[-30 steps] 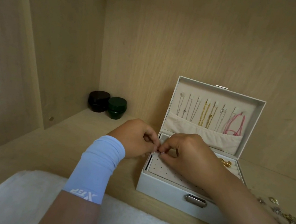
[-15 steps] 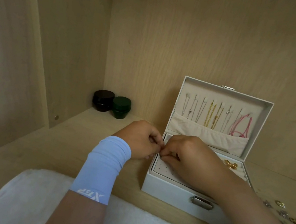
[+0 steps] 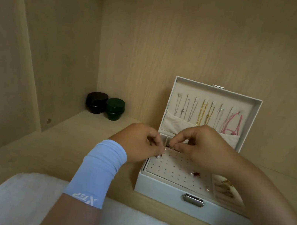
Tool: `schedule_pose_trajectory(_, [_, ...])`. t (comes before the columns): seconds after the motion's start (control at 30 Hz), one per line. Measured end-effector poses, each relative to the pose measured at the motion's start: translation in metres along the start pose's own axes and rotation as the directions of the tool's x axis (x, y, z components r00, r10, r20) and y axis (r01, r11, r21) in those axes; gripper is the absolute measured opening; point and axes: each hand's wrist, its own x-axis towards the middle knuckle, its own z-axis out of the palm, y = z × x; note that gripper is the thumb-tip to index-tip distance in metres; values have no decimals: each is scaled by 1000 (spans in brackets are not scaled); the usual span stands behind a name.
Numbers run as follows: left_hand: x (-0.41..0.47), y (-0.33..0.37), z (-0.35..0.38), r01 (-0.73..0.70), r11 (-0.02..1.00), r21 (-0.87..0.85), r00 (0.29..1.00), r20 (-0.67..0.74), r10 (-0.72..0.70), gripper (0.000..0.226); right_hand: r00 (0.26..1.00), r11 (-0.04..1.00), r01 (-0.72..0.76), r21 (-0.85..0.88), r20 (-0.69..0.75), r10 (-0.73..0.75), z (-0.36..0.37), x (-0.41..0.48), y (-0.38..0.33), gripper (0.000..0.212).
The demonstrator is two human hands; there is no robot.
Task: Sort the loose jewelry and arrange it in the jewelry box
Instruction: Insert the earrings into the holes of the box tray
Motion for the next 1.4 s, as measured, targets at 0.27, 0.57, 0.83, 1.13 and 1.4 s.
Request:
schedule_pose_trajectory(0.27, [1,2,0,-11,996,92,998,61,5,9,927,972,-156,-173,314,205,-42,-23,15,16])
schedule_pose_trajectory(0.57, [0,3,0,-55,998,-30,989,-142,50,17,992,997,-76,-25,103,79,-21,-13,16,12])
schedule_pose_trajectory(0.83, [-1,5,1,-7,991,134,1000,15,5,12,992,990,-56,126,-104,70,18,-2,10,5])
schedule_pose_trajectory(1.13, [-4,7,-3,65,989,134,998,8,-67,9,991,1000,-6,29,-136,10,31,-5,7,9])
schedule_pose_trajectory(1.4, [-3,8,-5,89,985,147,996,13,-92,7,985,990,8,-138,-171,-32,36,-9,6,4])
